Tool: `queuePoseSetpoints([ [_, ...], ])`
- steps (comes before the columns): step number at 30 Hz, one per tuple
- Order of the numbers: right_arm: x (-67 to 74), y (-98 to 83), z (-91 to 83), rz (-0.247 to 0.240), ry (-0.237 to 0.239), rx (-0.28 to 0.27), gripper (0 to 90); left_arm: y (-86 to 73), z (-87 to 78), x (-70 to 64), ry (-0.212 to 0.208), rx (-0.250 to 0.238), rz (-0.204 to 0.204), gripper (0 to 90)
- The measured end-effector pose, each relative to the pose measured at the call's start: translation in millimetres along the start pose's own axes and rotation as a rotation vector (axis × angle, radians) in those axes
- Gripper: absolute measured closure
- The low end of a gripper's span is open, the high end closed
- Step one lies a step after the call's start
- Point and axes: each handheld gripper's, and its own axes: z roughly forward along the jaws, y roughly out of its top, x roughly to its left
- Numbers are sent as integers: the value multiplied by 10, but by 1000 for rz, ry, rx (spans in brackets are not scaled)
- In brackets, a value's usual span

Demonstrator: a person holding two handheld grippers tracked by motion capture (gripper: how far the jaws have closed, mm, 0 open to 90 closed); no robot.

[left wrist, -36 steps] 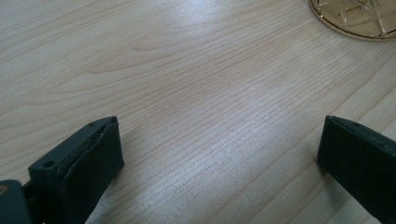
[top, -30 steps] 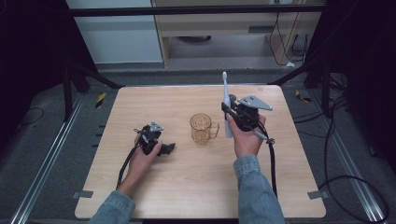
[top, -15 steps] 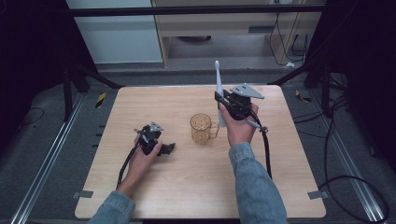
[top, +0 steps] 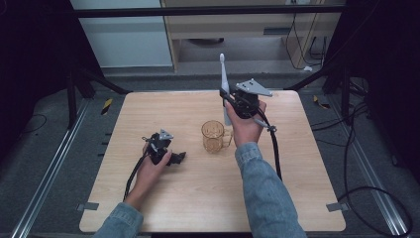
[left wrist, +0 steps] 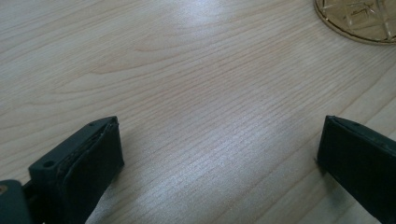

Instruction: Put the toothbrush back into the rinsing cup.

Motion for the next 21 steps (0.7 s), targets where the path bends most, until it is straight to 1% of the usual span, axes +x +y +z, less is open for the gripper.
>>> queuePoseSetpoints([
  [1, 2, 2, 8, 6, 5, -1, 671, 0, 0, 0, 0, 0, 0, 0],
  [5, 4, -11, 42, 1, 7, 0, 671, 0, 0, 0, 0, 0, 0, 0],
  [8, -20, -29, 104, 11, 10, 9, 670, 0, 0, 0, 0, 0, -1, 0],
  [13, -6, -64, 138, -8, 9, 24, 670, 0, 0, 0, 0, 0, -1, 0],
  [15, 12, -72, 163, -5, 15, 11, 670, 0, 0, 0, 0, 0, -1, 0],
  [17, 28, -76, 177, -3, 21, 11, 670, 0, 0, 0, -1, 0, 0, 0],
  [18, 63, -88, 200, -10, 28, 14, 670, 0, 0, 0, -1, 1, 0, 0],
  [21, 97, -117, 231, -18, 36, 22, 671, 0, 0, 0, -1, 1, 0, 0],
])
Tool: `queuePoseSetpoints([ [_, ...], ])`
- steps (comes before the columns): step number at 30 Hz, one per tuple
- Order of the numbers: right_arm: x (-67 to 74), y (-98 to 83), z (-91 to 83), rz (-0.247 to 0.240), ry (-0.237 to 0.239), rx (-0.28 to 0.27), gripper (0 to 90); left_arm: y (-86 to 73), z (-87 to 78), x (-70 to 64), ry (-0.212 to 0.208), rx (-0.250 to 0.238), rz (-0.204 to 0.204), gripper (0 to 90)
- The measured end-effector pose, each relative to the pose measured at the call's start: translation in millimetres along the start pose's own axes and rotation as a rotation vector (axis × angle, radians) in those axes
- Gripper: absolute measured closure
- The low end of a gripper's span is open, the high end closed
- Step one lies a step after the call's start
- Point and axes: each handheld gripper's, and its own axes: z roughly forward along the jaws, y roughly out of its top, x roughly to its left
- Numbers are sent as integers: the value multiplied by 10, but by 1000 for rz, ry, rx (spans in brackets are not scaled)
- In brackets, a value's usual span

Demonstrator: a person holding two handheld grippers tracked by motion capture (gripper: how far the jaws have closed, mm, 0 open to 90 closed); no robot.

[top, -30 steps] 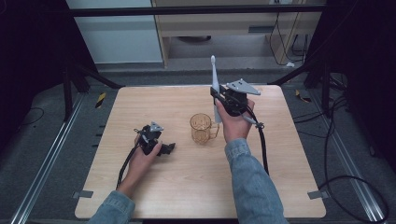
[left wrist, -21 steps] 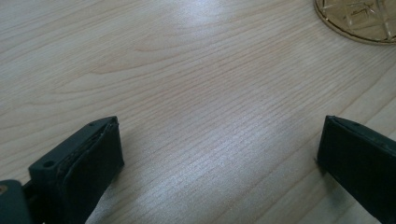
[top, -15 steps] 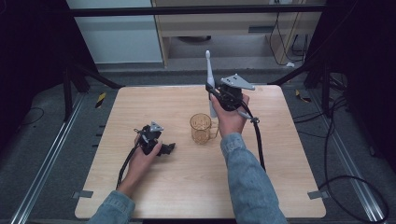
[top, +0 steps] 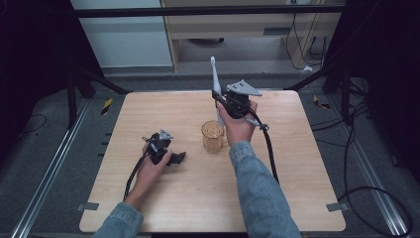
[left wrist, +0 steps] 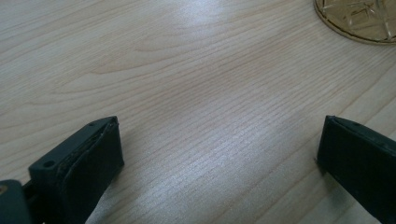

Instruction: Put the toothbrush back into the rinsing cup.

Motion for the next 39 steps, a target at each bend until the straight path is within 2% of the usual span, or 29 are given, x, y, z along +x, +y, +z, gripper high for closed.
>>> queuePoseSetpoints([
  [5, 50, -46, 59, -15, 7, 17, 671, 1, 0, 2, 0, 0, 3, 0],
  [18, 147, -149, 127, 3, 42, 17, 670, 0, 0, 2, 1, 0, 3, 0],
  [25, 140, -294, 180, 11, 50, 61, 670, 0, 0, -1, 1, 0, -2, 0],
  [39, 138, -452, 243, 13, 48, 103, 669, 0, -2, 3, -1, 3, 3, 0],
])
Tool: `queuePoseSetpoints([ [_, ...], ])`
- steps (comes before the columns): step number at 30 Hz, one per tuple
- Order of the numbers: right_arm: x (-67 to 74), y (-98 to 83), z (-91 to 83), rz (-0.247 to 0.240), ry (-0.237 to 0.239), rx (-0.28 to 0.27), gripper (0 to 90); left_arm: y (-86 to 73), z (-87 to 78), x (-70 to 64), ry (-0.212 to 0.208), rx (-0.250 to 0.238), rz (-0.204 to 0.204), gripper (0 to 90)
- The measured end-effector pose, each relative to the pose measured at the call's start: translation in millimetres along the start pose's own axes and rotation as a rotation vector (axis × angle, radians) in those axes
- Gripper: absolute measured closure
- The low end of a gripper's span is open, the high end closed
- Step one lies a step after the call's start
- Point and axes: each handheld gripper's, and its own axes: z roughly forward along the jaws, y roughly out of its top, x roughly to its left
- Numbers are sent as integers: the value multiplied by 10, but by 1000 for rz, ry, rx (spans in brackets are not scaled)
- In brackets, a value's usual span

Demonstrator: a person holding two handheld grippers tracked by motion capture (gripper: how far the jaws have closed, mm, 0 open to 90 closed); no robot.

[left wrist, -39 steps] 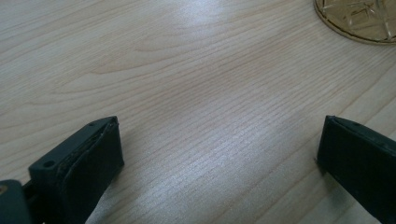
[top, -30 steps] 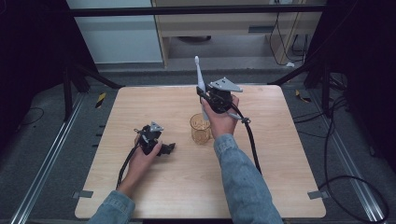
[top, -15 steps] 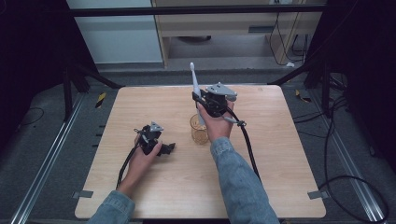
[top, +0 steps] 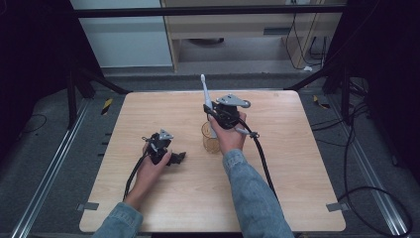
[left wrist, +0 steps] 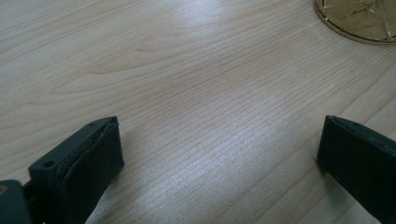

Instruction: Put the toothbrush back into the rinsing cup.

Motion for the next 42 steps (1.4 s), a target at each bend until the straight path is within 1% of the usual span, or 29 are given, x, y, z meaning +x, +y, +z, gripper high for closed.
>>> queuePoseSetpoints([
  [16, -9, -114, 34, 1, 2, 74, 668, 0, 0, 0, 1, 0, 1, 0],
  [18, -10, -120, 36, -11, 0, 83, 668, 0, 0, 0, 1, 0, 1, 0],
  [20, -8, -126, 39, -9, 3, 88, 668, 0, 0, 0, 1, 0, 1, 0],
  [25, -10, -139, 38, -24, 6, 110, 669, 0, -1, 0, 0, 1, 1, 0],
  [29, -12, -165, 21, -13, 9, 125, 669, 0, -1, 0, 0, 1, 1, 0],
  [31, -19, -175, 17, -17, 9, 128, 669, 0, 0, 0, 0, 1, 1, 0],
  [33, -22, -188, 15, -7, 9, 135, 669, 0, 0, 0, 0, 0, 1, 0],
  [36, -27, -201, 13, -16, 6, 149, 668, 0, 0, 0, -1, 0, 1, 0],
  [42, -36, -237, 12, -12, 11, 165, 668, 1, -1, 2, 1, 0, 5, 0],
])
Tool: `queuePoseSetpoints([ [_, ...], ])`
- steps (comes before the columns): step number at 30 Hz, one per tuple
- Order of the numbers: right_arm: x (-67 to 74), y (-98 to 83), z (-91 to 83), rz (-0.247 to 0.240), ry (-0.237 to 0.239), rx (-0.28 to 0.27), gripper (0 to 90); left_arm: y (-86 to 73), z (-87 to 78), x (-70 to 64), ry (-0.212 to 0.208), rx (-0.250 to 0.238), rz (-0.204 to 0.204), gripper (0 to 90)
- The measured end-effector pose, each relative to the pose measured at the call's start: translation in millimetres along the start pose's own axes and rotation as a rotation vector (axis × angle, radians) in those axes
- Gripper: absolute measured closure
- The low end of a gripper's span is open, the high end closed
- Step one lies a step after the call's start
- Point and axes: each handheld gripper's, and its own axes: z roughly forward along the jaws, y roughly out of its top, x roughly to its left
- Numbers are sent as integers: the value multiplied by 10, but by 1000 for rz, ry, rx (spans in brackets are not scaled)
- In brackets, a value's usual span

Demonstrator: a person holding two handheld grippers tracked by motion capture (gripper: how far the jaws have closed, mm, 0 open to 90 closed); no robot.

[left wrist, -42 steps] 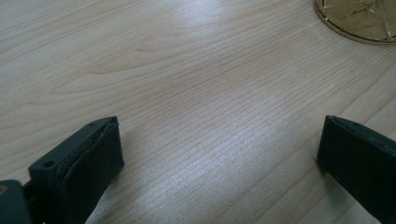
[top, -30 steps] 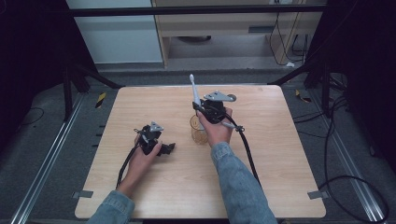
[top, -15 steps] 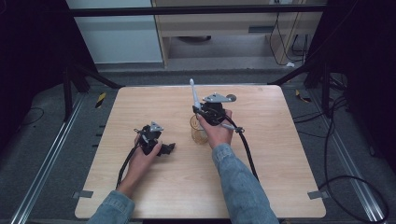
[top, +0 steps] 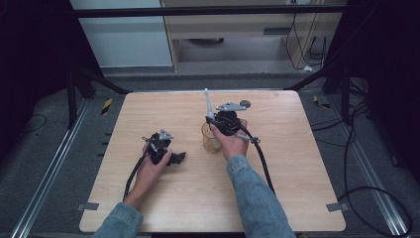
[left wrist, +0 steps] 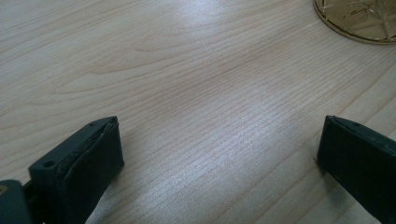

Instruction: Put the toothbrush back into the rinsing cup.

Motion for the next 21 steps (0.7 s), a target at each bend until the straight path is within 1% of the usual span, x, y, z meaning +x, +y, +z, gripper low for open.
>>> queuePoseSetpoints([
  [6, 13, -40, 20, -4, 0, 31, 668, 0, 0, 0, 0, 0, 0, 0],
  [14, 6, -42, 25, -17, 0, 51, 668, 0, 0, 0, 0, 0, 0, 0],
  [21, 31, -45, 32, -27, -3, 61, 667, 0, 0, 0, -1, 0, 0, 0],
])
